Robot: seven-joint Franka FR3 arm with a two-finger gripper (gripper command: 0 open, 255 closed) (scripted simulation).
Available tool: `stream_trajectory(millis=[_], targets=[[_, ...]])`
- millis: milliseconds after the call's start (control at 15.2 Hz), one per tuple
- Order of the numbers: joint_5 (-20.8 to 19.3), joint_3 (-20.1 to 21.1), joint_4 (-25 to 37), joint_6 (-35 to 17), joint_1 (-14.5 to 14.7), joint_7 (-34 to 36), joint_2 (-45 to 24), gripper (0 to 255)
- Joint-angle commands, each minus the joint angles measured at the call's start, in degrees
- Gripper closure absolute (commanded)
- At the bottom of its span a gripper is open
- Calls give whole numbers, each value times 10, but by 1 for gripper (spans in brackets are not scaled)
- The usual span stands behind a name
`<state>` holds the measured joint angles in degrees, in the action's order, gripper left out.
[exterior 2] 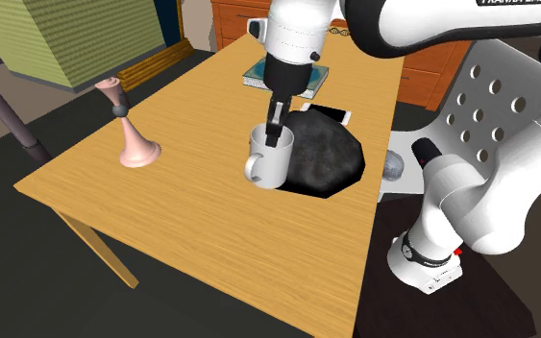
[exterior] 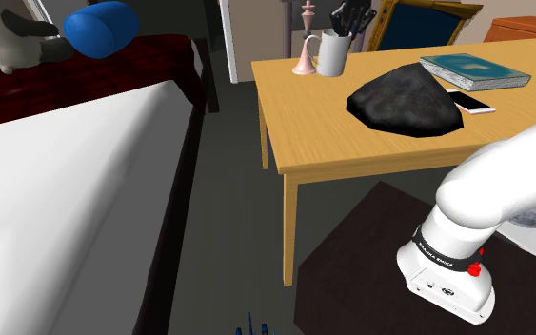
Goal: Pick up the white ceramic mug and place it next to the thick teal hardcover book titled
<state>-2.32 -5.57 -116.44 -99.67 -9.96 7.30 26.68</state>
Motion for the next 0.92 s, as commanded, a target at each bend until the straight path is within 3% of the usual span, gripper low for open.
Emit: stream_trajectory(millis=[0, 396, 858], targets=[[1, 1, 20, 15, 1, 0, -5, 255], [2, 1, 72, 54, 1, 0, -18, 255], [-10, -75, 90, 56, -26, -101, -31, 255]])
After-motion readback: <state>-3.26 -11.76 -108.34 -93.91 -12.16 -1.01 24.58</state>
